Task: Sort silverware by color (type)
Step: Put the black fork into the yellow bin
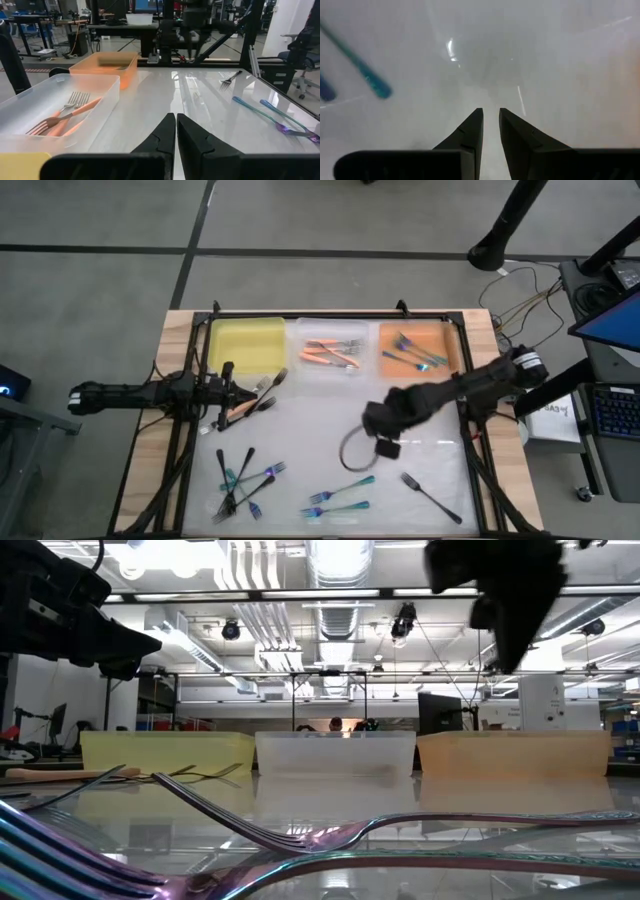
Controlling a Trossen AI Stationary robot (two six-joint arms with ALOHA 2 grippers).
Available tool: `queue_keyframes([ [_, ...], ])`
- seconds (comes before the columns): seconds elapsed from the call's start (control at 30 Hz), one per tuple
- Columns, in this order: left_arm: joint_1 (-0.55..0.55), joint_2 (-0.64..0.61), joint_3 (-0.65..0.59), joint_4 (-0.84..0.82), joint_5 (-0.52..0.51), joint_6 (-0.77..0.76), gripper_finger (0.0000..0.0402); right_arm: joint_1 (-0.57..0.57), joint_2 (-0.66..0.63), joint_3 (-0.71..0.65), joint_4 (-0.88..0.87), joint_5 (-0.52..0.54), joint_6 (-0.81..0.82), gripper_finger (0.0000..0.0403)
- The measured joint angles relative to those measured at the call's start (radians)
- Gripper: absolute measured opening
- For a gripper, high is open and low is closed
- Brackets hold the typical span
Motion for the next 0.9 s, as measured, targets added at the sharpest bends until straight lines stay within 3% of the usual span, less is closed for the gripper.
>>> queue_keyframes([
  [0.4, 0.000, 0.001, 0.000, 0.000, 0.000, 0.000, 0.0000, 0.285, -0.023, -0.153, 0.101, -0.001, 0.386, 0.0054],
  [0.57, 0.000, 0.000, 0.000, 0.000, 0.000, 0.000, 0.0000, 0.351, -0.018, -0.217, 0.262, -0.001, 0.457, 0.0054],
  [0.9, 0.000, 0.003, 0.000, 0.000, 0.000, 0.000, 0.0000, 0.459, -0.018, -0.238, 0.293, -0.003, 0.649, 0.0054],
])
